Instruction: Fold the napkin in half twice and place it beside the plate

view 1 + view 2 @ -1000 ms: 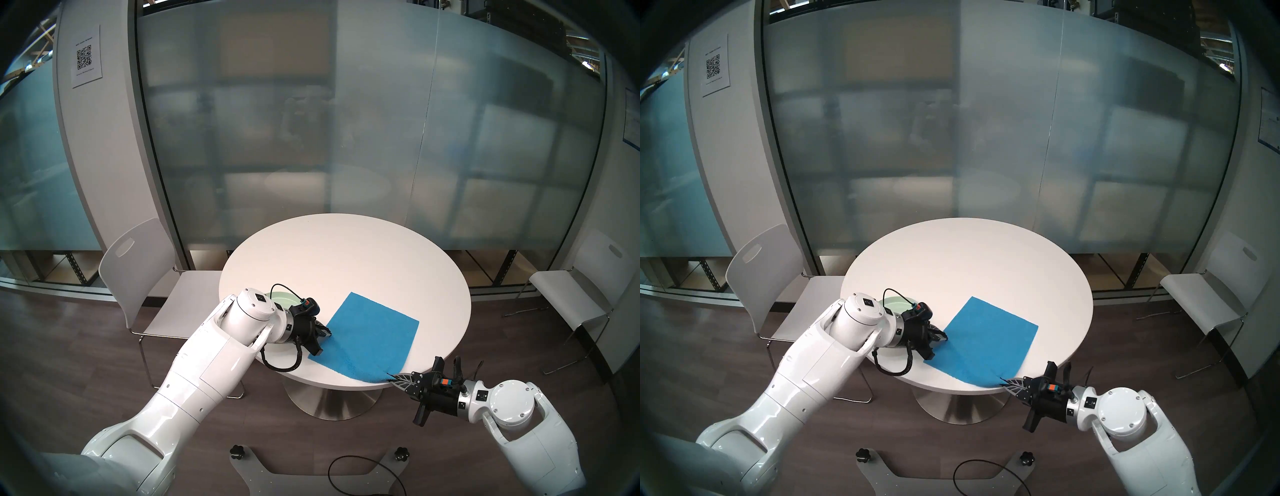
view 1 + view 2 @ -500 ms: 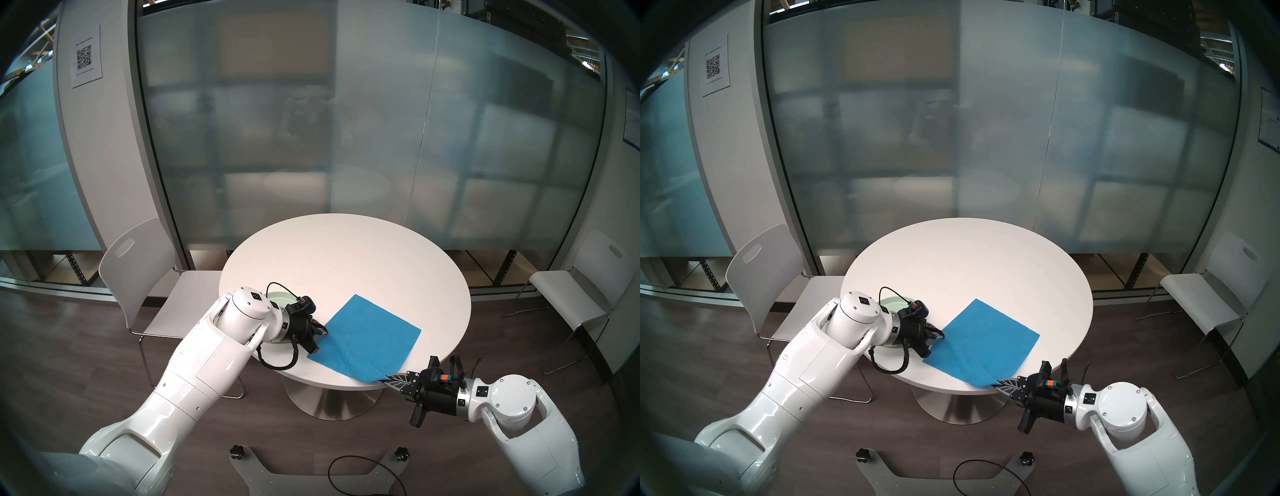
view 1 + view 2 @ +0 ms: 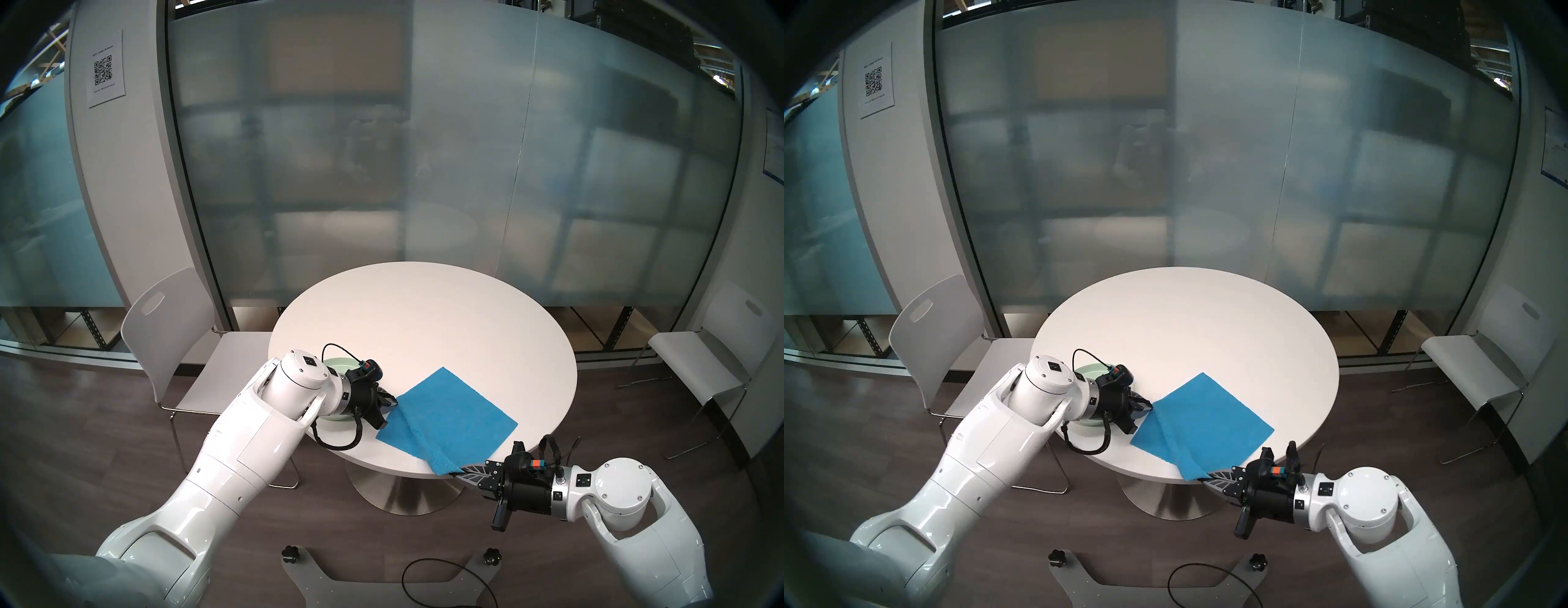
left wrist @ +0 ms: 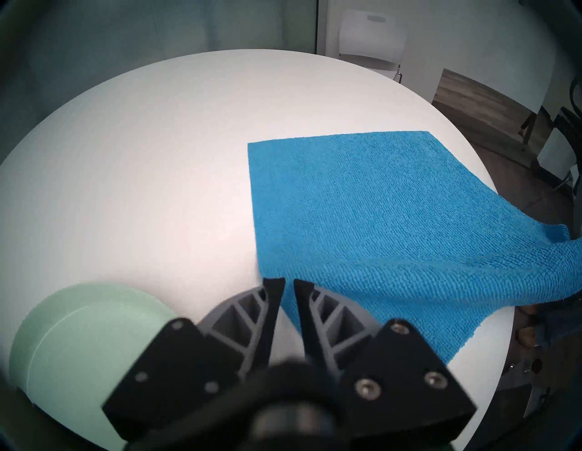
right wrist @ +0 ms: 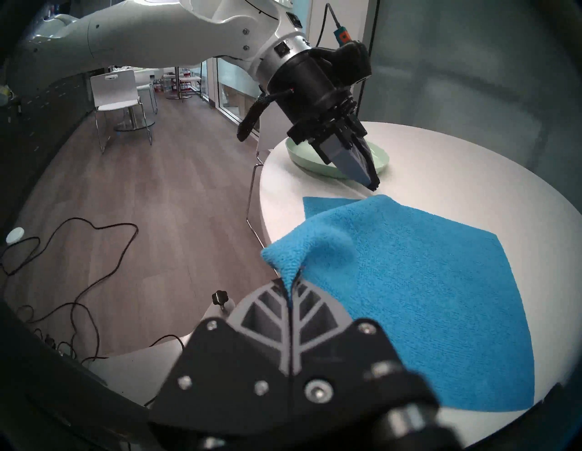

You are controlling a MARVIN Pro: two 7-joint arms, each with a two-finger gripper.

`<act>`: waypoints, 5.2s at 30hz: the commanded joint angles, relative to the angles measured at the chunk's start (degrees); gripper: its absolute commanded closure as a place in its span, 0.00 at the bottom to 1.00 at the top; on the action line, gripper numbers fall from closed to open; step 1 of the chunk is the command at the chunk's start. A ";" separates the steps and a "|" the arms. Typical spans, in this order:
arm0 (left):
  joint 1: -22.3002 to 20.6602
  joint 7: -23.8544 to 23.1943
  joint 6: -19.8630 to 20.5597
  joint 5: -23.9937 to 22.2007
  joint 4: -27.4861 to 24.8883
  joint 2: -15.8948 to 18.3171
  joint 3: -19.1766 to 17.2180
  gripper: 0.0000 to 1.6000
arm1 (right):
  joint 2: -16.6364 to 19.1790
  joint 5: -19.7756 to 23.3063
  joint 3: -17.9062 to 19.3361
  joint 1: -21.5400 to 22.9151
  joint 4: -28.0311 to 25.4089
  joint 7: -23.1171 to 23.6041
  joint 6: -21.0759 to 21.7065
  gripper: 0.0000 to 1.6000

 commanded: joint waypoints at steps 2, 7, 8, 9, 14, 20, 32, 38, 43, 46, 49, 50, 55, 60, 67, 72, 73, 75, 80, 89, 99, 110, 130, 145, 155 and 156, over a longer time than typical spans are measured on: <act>-1.94 0.16 -0.28 -0.41 -1.22 0.04 -1.31 0.54 | -0.97 0.59 0.33 0.64 -1.33 -0.59 0.20 1.00; -1.85 0.15 -0.30 -0.46 -1.44 0.32 -1.55 0.54 | -2.36 1.82 1.24 1.24 -1.01 -1.22 1.24 1.00; -1.71 0.10 -0.33 -0.47 -1.50 0.41 -1.53 0.54 | -2.73 2.28 1.72 1.41 -1.09 -1.49 1.78 1.00; -1.58 0.08 -0.35 -0.48 -1.58 0.46 -1.52 0.54 | -2.81 2.56 2.02 1.59 -1.15 -1.52 2.03 1.00; -0.99 -0.12 -0.24 -0.42 -1.86 0.54 -1.06 0.54 | -4.62 5.03 3.63 2.36 -1.34 -2.39 4.09 1.00; -0.70 -0.37 -0.41 -0.10 -2.06 0.48 -0.48 0.54 | -5.36 6.40 4.80 3.97 0.26 -3.19 5.98 1.00; -0.38 -0.08 -0.58 -0.07 -2.29 0.62 -0.12 0.54 | -6.00 6.81 5.27 7.62 5.59 -4.26 6.70 1.00; -0.34 0.53 -0.91 -0.13 -1.97 0.63 0.00 0.54 | -6.09 6.77 5.25 9.51 7.69 -4.48 6.18 1.00; -0.37 0.73 -0.73 -0.18 -2.18 0.80 0.08 0.53 | -6.32 6.60 5.27 11.17 9.22 -5.02 5.75 1.00; -0.36 0.87 -0.73 -0.24 -2.20 0.84 0.11 0.54 | -6.23 6.55 5.49 11.78 9.69 -5.28 5.79 1.00; -0.36 0.94 -0.75 -0.25 -2.18 0.85 0.15 0.53 | -6.26 6.48 5.65 12.03 9.78 -5.60 5.93 1.00; -0.38 0.97 -0.80 -0.24 -2.12 0.86 0.22 0.53 | -6.25 6.56 5.74 12.20 10.06 -5.63 5.94 1.00; -0.43 1.01 -0.91 -0.29 -2.01 0.88 0.38 0.53 | -6.39 6.38 6.35 12.60 10.91 -6.53 6.03 1.00; -0.48 0.91 -0.79 -0.36 -2.14 0.91 0.56 0.53 | -6.21 6.19 6.95 13.00 11.68 -7.18 6.32 1.00; -0.57 0.67 -0.72 -0.30 -2.11 0.94 0.79 0.53 | -5.98 5.95 7.74 12.82 11.80 -8.00 7.25 1.00; -0.67 0.42 -0.75 -0.16 -1.94 0.95 0.96 0.53 | -6.37 6.39 8.81 12.26 10.50 -9.14 10.64 1.00; -0.67 0.41 -0.79 -0.14 -1.90 0.94 0.98 0.53 | -6.49 6.73 9.10 12.09 10.06 -9.18 11.49 1.00; -0.68 0.35 -0.85 -0.12 -1.85 0.90 1.01 0.53 | -6.38 6.89 9.50 11.43 8.69 -9.18 13.33 1.00; -0.82 0.19 -1.12 -0.04 -1.51 0.73 1.24 0.53 | -6.48 7.52 10.58 9.79 6.58 -8.93 15.64 1.00; -1.13 0.22 -1.30 0.09 -1.08 0.35 1.57 0.53 | -6.74 7.15 10.70 9.84 8.45 -9.47 15.83 1.00; -1.21 0.60 -1.48 0.15 -0.64 0.32 1.44 0.53 | -6.25 6.17 9.52 12.17 12.82 -9.89 14.47 1.00; -1.39 0.31 -1.54 -1.04 -3.98 -0.36 0.82 0.53 | -5.82 5.97 8.81 13.55 15.50 -10.19 13.97 1.00; 0.23 -1.61 0.33 -1.48 -9.81 -0.56 1.78 0.53 | -5.37 6.14 9.77 13.47 16.13 -10.89 13.95 1.00; 2.34 -3.40 2.19 -2.01 -15.15 -1.65 3.97 0.53 | -5.26 5.66 8.81 13.81 17.11 -11.00 14.38 1.00; 1.19 -4.01 3.36 -1.89 -14.10 -3.64 6.84 0.69 | -5.18 5.77 8.14 13.94 17.14 -11.26 14.57 1.00; 1.07 -3.93 3.33 -1.83 -13.75 -3.81 7.09 0.75 | -5.17 5.81 8.12 13.92 17.13 -11.28 14.58 1.00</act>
